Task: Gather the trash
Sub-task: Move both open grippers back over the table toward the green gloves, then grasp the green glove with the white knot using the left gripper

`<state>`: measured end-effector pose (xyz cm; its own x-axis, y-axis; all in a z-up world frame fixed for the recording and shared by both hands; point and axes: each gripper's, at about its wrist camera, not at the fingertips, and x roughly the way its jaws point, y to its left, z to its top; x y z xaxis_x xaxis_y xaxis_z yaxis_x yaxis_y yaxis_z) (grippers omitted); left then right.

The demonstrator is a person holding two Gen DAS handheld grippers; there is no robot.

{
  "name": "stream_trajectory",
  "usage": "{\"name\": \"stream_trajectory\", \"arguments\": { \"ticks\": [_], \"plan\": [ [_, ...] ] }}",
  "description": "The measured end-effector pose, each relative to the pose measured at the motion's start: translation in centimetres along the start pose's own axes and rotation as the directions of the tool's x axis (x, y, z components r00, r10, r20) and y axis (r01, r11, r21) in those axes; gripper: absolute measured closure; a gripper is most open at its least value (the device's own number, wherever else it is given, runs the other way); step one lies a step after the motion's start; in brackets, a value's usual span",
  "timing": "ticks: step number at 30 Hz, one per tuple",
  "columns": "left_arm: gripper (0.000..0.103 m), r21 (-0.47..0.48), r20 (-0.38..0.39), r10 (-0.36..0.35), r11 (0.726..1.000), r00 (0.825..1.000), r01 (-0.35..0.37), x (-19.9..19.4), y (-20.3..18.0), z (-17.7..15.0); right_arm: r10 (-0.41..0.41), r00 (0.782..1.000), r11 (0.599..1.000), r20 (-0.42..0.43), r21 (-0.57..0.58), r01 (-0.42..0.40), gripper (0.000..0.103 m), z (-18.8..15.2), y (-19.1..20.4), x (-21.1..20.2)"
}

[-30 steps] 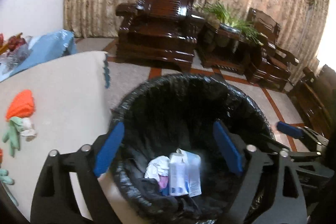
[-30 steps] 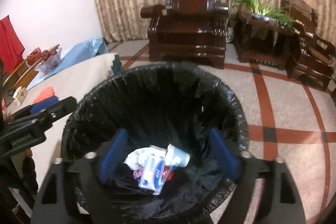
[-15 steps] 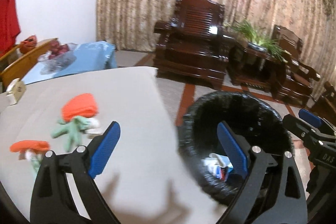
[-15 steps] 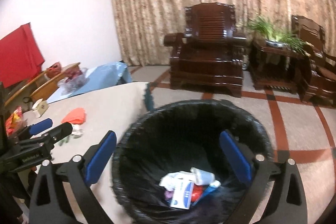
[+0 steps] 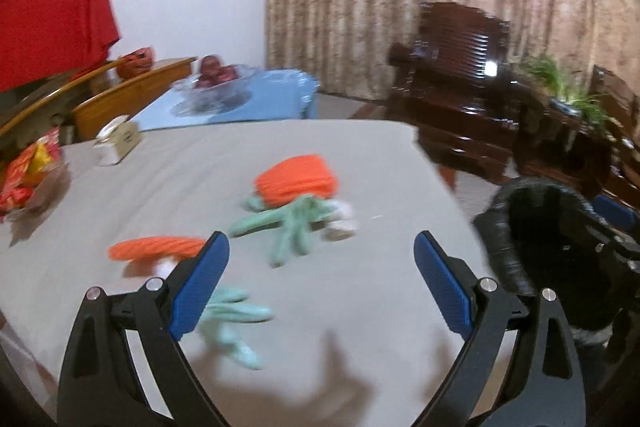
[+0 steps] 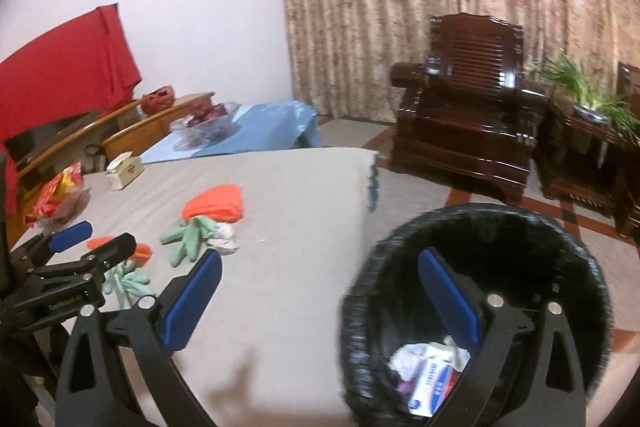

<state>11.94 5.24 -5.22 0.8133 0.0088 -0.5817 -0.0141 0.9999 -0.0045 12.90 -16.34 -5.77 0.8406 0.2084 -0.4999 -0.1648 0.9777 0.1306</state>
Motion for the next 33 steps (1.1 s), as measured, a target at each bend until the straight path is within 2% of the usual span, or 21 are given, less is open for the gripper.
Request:
{"name": "stream_trajectory", "arguments": {
  "ticks": [4,10,16,22,28,33],
  "plan": [
    [0.012,-0.034,-0.039,0.067,0.997,0.997,-0.068,1.1,3.2,-1.2,0.030,0.999,0.999,-0.011,-0.025,-0.031,0.006,-0.6,2.5,2.3],
    [0.012,-0.081,-0.089,0.114,0.989,0.989,-0.121,2.9,6.8,-2.7,0.053,0.998,0.998,-0.027,-0.039,-0.055,0.006,-1.6,4.6,4.6],
    [0.013,-0.119,-0.163,0.118,0.983,0.980,-0.138,5.6,8.5,-4.5,0.062,0.997,0.996,-0.056,-0.065,-0.066,0.006,-2.5,6.2,6.3],
    [0.018,-0.144,-0.216,0.107,0.980,0.970,-0.140,8.0,9.1,-5.4,0.061,0.995,0.995,-0.082,-0.079,-0.067,0.006,-2.8,6.2,7.3],
    [0.025,-0.164,-0.244,0.093,0.977,0.965,-0.136,9.6,9.3,-5.9,0.059,0.994,0.994,-0.096,-0.084,-0.067,0.006,-3.1,6.2,7.8],
    [0.047,-0.165,-0.234,0.107,0.975,0.966,-0.148,9.4,9.2,-5.8,0.061,0.993,0.995,-0.101,-0.076,-0.069,0.006,-3.3,6.1,8.0]
  ]
}}
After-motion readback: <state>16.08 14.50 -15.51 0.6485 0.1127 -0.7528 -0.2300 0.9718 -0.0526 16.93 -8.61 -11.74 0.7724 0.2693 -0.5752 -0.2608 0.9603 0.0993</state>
